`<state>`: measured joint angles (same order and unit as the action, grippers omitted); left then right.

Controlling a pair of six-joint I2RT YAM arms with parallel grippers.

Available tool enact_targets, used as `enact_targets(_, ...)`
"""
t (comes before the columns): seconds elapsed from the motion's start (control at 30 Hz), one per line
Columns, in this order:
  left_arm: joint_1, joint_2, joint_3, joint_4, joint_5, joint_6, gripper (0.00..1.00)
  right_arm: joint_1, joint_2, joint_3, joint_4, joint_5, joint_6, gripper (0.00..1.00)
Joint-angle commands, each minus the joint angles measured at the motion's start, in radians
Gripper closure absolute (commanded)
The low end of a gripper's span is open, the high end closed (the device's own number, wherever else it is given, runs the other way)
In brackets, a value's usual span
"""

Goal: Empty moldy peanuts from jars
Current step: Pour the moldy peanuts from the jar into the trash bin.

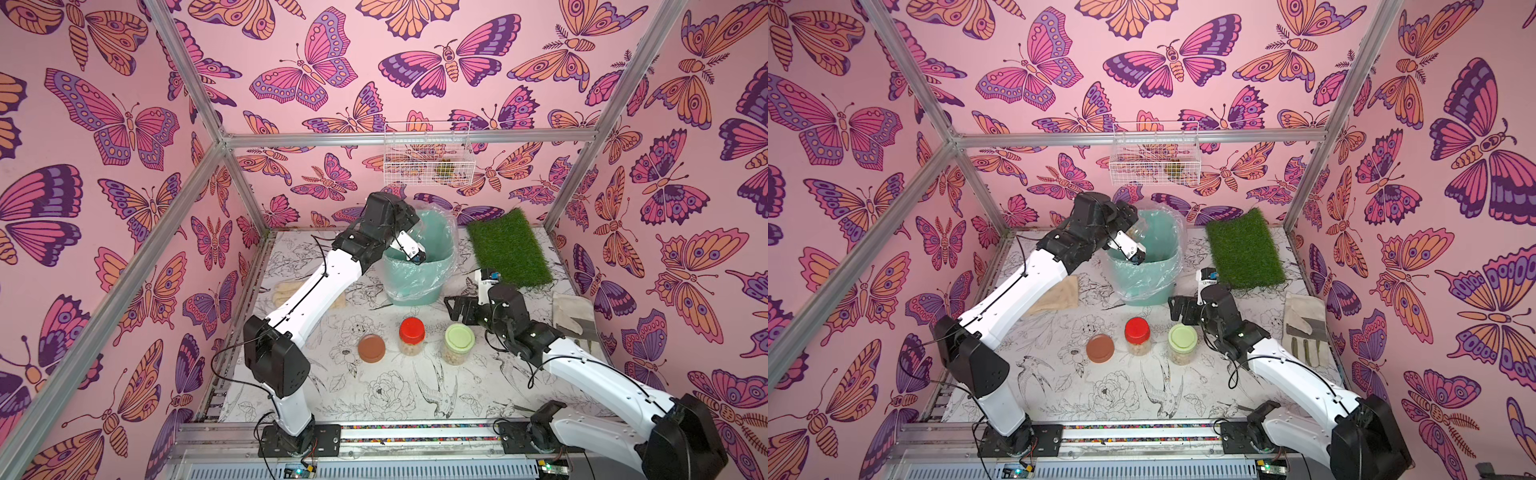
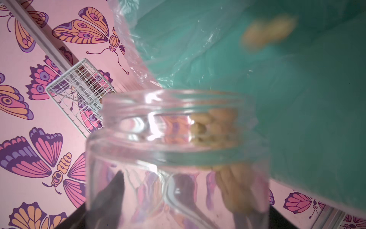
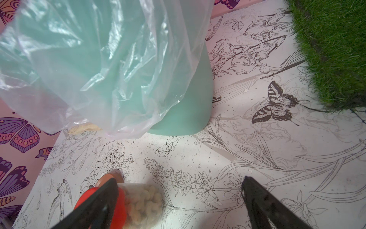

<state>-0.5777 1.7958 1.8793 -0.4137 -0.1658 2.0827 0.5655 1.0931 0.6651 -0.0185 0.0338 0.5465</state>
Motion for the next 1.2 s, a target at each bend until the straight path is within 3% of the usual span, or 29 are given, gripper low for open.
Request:
enact_targets(0.0,-0.001,-0.014,0.158,0.182,0.031,-0.052,1.00,0.007,0.004,0.001,0.006,0.018,-0.010,0.01)
enact_targets(0.1,0.004,-0.032,0.122,0.183,0.029,-0.080,1.00,0.006,0.015,0.008,0.008,-0.002,-0.005,0.01)
enact_targets(0.2,0.016,-0.066,-0.011,0.116,0.000,0.018,1.00,0.005,0.023,0.020,-0.002,-0.015,-0.009,0.01)
enact_targets(0.3,0.018,-0.080,-0.062,0.079,-0.003,0.017,1.00,0.007,0.021,0.031,-0.015,-0.015,-0.017,0.01)
enact_targets(0.57,0.019,-0.042,0.059,0.190,0.001,-0.123,1.00,0.007,0.012,0.021,-0.015,-0.006,-0.014,0.01)
enact_targets(0.73,0.026,-0.059,-0.119,0.143,-0.026,-0.049,1.00,0.007,0.022,0.024,-0.006,-0.011,-0.013,0.01)
enact_targets(0.8,0.027,-0.049,-0.094,0.146,-0.031,-0.089,1.00,0.007,0.023,0.027,-0.010,-0.014,-0.018,0.01)
enact_targets(1.0,0.027,0.005,0.166,0.177,-0.028,-0.188,1.00,0.006,0.032,0.010,0.011,-0.017,-0.003,0.01)
enact_targets(1.17,0.032,-0.044,-0.099,0.120,-0.041,-0.061,1.00,0.007,0.051,0.017,0.019,-0.036,0.000,0.01)
